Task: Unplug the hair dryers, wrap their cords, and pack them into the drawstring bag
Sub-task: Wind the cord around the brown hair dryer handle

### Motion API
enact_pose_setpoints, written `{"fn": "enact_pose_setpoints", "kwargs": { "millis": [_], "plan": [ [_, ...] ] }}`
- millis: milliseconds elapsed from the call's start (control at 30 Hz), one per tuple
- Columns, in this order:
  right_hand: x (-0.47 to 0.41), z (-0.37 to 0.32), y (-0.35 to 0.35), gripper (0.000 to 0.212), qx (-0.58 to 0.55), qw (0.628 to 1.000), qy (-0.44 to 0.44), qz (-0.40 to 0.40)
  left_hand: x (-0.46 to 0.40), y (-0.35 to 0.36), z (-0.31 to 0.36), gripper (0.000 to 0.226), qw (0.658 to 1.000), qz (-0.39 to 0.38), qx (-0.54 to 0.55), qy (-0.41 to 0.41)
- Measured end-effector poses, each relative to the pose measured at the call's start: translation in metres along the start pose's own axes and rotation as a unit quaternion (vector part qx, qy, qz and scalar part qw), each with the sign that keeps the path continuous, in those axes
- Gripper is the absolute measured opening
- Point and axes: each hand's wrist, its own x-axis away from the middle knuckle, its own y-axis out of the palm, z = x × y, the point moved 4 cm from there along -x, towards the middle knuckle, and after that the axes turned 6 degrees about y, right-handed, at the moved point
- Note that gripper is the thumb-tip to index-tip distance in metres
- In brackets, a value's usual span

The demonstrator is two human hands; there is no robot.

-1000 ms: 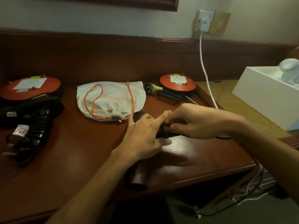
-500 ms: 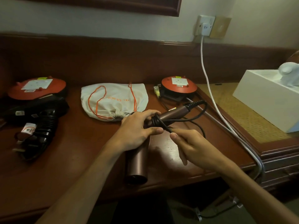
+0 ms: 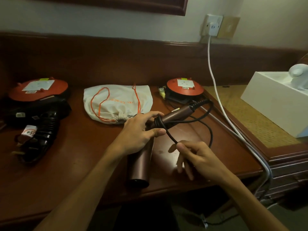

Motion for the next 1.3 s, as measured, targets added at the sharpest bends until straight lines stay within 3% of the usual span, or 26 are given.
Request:
{"fn": "enact_pose_setpoints", "kwargs": {
  "millis": [67,333,400,467,533,567,600,700,833,1000,1133,1300],
  "plan": [
    [0.004,-0.002,0.0,0.028,-0.01,0.999,-0.01,-0.037,0.004,0.001,-0.001,0.058,1.0,-0.005,-0.008,0.005],
    [-0.016,-0.008,-0.013,0.022,0.22,0.972,0.044,-0.069,0.015,0.004,0.006,0.053,0.999,0.021,-0.01,0.031],
    [-0.027,-0.003,-0.027,0.006,0.218,0.968,0.085,-0.086,0.016,0.008,0.015,0.051,0.997,0.01,-0.058,0.053],
    [-0.039,-0.002,-0.043,0.024,0.176,0.967,0.14,-0.119,0.016,0.014,0.026,0.051,0.988,-0.019,-0.135,0.078],
    [-0.061,0.019,-0.061,0.023,0.168,0.954,0.174,-0.175,0.015,0.019,0.033,0.052,0.979,-0.04,-0.177,0.092],
    [-0.075,0.026,-0.067,0.017,0.162,0.937,0.252,-0.178,0.016,0.019,0.034,0.052,0.978,-0.045,-0.182,0.095],
    [-0.084,0.02,-0.07,0.012,0.196,0.943,0.23,-0.138,0.016,0.018,0.035,0.053,0.978,-0.05,-0.179,0.095],
    [-0.088,-0.006,-0.07,0.023,0.219,0.952,0.15,-0.154,0.019,0.018,0.036,0.059,0.976,-0.079,-0.179,0.091],
    [-0.091,-0.021,-0.067,0.035,0.185,0.949,0.149,-0.206,0.019,0.02,0.038,0.07,0.975,-0.094,-0.188,0.072],
    [-0.085,-0.051,-0.058,0.028,0.195,0.956,0.114,-0.187,0.017,0.02,0.039,0.08,0.976,-0.096,-0.192,0.047],
    [-0.069,-0.071,-0.056,0.025,0.247,0.941,0.124,-0.196,0.011,0.023,0.043,0.084,0.974,-0.115,-0.191,0.035],
    [-0.053,-0.082,-0.047,0.026,0.397,0.895,0.105,-0.174,0.002,0.027,0.045,0.057,0.977,-0.142,-0.161,0.009]
  ]
}}
